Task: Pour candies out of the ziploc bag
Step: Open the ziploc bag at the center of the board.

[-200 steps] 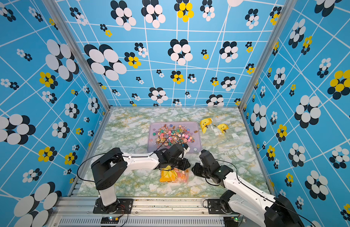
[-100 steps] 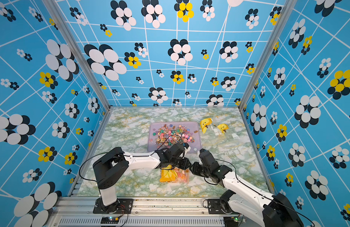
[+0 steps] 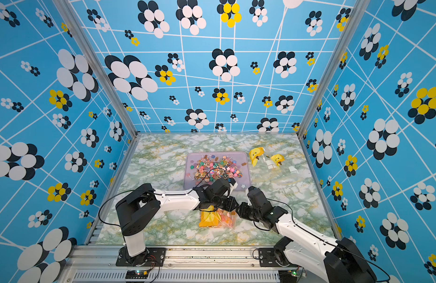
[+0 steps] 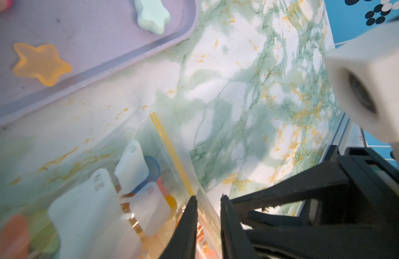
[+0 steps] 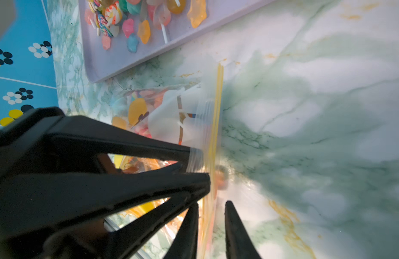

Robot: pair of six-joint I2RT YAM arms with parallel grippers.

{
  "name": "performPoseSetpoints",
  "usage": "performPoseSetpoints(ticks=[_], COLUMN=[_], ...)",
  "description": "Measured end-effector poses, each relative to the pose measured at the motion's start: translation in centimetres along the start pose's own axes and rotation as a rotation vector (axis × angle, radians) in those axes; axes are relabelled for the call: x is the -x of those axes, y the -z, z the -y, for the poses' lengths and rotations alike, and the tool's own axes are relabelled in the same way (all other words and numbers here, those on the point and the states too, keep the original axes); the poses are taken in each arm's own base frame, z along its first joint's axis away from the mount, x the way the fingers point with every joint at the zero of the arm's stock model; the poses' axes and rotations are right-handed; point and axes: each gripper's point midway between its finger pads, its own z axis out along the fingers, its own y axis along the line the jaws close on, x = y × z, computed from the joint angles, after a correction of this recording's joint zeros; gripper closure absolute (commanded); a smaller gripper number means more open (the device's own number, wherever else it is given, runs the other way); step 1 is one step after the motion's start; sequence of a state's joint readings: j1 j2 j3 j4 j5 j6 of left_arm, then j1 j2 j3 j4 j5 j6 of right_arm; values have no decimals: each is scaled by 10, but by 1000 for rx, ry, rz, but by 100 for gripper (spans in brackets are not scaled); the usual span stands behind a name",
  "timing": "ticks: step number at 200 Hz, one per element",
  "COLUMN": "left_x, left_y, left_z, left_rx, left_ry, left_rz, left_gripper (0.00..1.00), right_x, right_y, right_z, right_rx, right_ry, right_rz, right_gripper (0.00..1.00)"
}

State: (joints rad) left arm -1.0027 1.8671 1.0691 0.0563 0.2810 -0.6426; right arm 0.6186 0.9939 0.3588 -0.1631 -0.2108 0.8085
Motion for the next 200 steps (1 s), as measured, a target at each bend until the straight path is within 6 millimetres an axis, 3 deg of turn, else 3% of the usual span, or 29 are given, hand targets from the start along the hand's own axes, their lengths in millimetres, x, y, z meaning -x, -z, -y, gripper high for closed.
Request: performPoseSetpoints(ticks=[31, 101, 200], left_x=[0, -1, -10], left_y=[0, 0, 4], left_z=[0, -1, -12], left_rx=[0, 1, 53], left_ry=[0, 1, -12], left_rz=[0, -2, -25], left_gripper=[78, 78, 80], right_x=[-2, -6, -5], right_y=[-1, -8, -8], right_z=[3, 11, 12], right_rx=[-10, -34, -36], right_ry=[-5, -22, -23], right_rz=[-4, -17, -13], right_gripper=[87, 95, 96])
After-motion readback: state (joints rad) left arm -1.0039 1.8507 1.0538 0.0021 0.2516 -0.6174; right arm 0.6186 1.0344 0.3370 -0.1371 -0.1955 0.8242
